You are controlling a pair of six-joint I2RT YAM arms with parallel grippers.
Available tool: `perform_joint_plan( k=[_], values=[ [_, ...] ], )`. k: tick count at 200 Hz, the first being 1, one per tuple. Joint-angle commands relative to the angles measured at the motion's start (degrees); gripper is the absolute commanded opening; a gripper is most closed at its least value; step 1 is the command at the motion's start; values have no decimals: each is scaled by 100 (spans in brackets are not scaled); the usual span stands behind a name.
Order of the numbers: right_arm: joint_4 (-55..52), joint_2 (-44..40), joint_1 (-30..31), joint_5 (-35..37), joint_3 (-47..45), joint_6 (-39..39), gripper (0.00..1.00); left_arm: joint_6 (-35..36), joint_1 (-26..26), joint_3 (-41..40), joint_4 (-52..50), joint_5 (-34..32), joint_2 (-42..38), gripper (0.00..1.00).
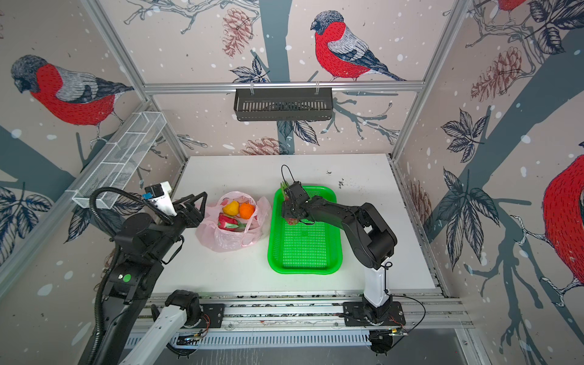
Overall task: Untie the knot of the plastic bag and take out the fruit
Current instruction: Place the fruit in the basket.
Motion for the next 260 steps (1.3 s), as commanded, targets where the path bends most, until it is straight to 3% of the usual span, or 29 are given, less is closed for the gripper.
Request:
perform_joint_plan(
  k=[1, 101, 260],
  values=[
    [-73, 58, -4, 56, 1, 69, 75, 43, 11, -7, 75, -57, -22, 56],
    [-105, -41, -13, 135, -31, 71, 100, 8, 11, -77, 102, -79, -59, 56],
    [-485, -944, 66, 479, -253, 209, 100, 99, 20, -131, -130, -187, -20, 56]
  ],
)
